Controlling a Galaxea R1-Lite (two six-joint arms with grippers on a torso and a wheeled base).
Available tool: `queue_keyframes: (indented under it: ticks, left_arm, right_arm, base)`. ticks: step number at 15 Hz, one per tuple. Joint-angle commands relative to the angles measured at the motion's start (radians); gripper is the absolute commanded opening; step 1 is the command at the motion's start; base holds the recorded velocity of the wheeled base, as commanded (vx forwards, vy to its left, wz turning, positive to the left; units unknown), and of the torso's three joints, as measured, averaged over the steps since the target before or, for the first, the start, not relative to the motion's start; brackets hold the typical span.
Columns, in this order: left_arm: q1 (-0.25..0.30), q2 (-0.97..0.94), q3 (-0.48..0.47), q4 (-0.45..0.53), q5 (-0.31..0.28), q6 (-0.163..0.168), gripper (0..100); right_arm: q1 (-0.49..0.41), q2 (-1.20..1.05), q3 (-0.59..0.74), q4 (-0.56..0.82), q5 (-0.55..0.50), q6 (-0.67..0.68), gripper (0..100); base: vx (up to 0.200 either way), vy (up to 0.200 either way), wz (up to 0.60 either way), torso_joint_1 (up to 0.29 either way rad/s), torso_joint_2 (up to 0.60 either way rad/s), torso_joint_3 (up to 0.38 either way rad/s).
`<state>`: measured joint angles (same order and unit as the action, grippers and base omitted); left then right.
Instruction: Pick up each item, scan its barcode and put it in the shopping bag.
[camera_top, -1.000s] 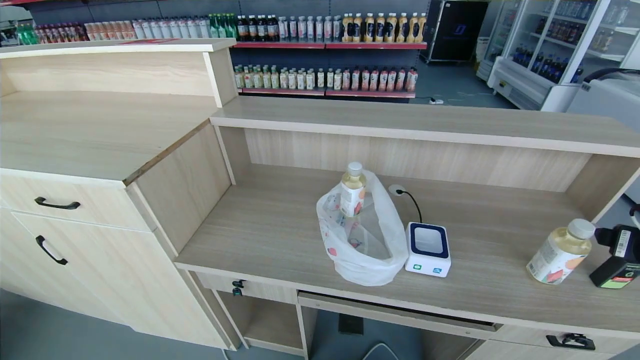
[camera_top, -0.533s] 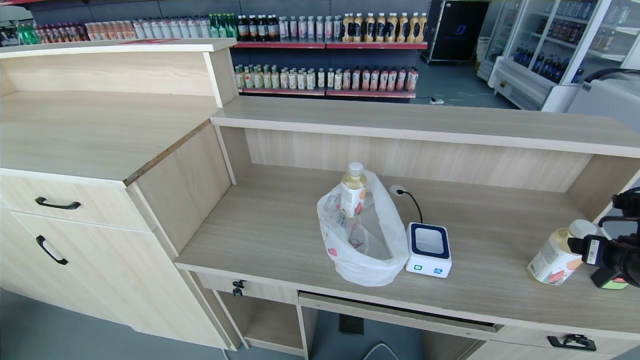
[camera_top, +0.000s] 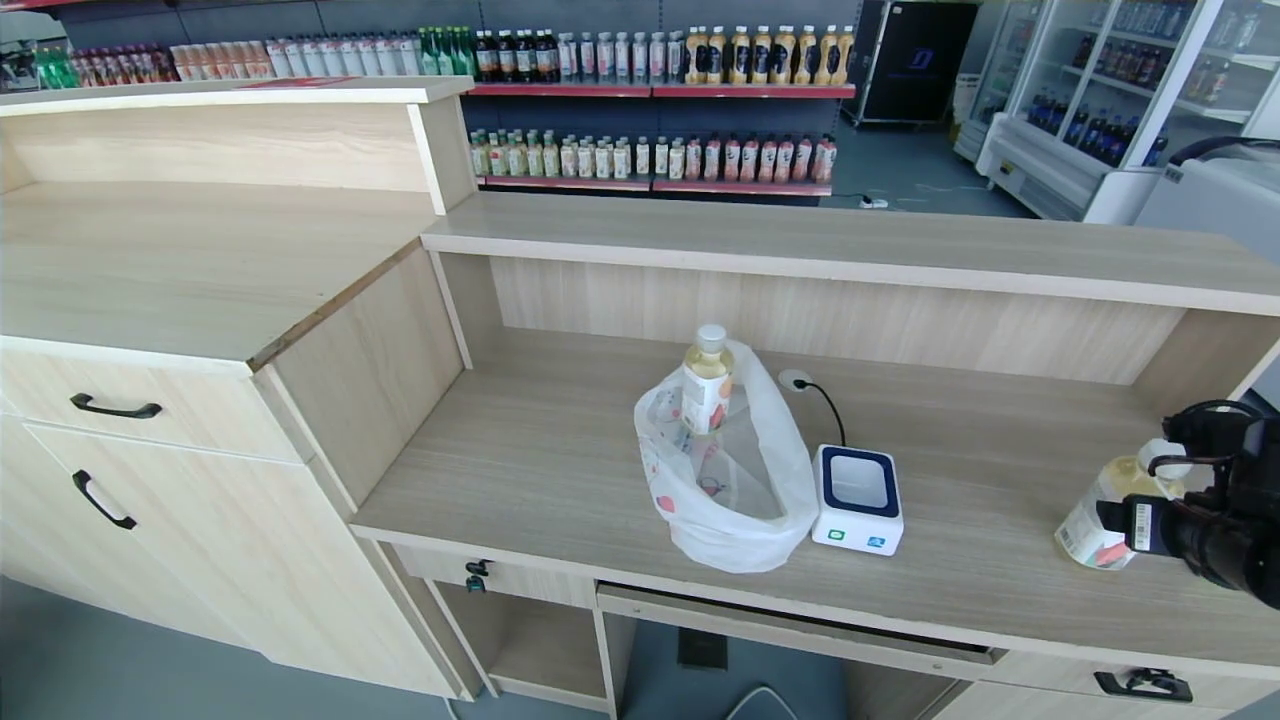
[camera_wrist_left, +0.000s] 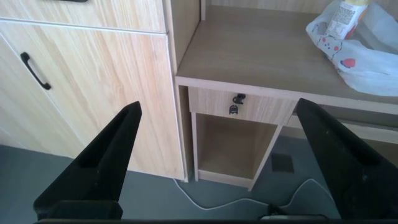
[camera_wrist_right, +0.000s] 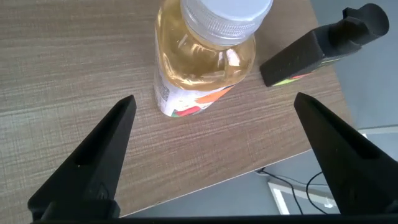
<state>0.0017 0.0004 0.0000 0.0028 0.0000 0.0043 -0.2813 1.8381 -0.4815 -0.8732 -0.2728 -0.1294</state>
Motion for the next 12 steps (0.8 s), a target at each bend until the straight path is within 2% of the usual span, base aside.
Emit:
queue_keyframes:
  ticks: [1,12]
  left_arm:
    - [0.0,0.0,0.0,0.0,0.0,0.0,100]
    - [0.0,0.0,0.0,0.0,0.0,0.0,100]
  right_arm:
    - [0.002,0.018,0.007,-0.01,0.0,-0.001,100]
    - [0.001,0.165,0.032,-0.236,-0.003,-0.042,100]
  base:
    - [0.0,0.0,0.0,0.0,0.0,0.0]
    - [0.0,0.0,0.0,0.0,0.0,0.0]
